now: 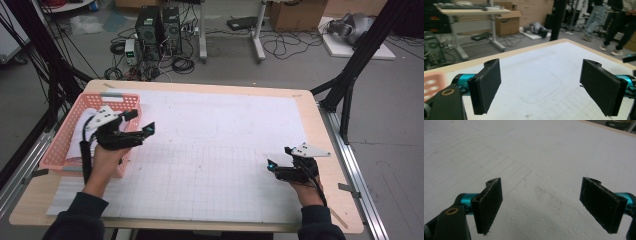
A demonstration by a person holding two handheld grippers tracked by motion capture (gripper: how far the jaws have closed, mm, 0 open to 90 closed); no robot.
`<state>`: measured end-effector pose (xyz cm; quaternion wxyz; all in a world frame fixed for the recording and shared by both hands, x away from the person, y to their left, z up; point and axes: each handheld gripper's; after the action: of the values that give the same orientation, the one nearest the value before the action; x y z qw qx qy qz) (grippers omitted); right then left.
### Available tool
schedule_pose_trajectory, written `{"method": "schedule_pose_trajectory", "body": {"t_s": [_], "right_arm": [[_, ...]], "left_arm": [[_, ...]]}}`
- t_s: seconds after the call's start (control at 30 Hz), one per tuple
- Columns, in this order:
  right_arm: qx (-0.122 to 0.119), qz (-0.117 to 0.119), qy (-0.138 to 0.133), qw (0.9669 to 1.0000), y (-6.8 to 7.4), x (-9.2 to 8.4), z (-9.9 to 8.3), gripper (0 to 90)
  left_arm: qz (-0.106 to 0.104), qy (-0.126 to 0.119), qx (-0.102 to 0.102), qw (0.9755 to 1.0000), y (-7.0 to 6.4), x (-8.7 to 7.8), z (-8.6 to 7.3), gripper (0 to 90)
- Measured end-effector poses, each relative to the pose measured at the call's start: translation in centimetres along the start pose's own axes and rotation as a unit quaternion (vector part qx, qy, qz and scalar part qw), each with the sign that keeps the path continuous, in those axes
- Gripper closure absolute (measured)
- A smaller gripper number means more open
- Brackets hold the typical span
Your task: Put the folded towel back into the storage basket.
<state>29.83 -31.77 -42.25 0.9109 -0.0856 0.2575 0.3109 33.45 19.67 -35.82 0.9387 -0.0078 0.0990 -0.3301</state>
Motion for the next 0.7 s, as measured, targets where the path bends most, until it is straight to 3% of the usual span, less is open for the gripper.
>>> {"method": "schedule_pose_trajectory", "body": {"t_s": [0.17, 0.37, 0.43, 0.63, 0.7], "right_arm": [[0.004, 0.0, -0.004, 1.0, -0.2, -0.1, -0.1, 17.3], [0.004, -0.001, -0.007, 1.0, 0.1, 0.0, 0.1, 17.3], [0.001, -0.002, -0.005, 1.0, 0.2, 0.1, 0.1, 17.3], [-0.001, -0.008, -0.007, 0.9999, 0.4, -0.2, 0.1, 17.3], [0.002, -0.009, -0.006, 0.9999, 0.4, -0.3, 0.1, 17.3]], "left_arm": [[-0.022, 0.007, 0.022, 0.9995, -2.1, 1.6, -1.1, 19.3], [-0.041, 0.013, 0.021, 0.9989, -4.2, 2.4, -3.4, 19.4], [-0.048, 0.031, 0.022, 0.9981, -4.7, 2.8, -4.1, 19.2], [-0.058, 0.046, 0.02, 0.997, -5.2, 3.1, -5.1, 19.4], [-0.056, 0.041, 0.02, 0.9974, -5.3, 3.1, -5.3, 19.5]]}}
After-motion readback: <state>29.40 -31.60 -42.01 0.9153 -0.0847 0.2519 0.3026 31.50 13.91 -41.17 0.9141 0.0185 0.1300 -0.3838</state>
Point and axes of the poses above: each handheld gripper's, and its own axes: x roughly forward along the jaws, z roughly out of its top, y roughly to its left, and after that the axes turned 4 degrees about z, right-handed
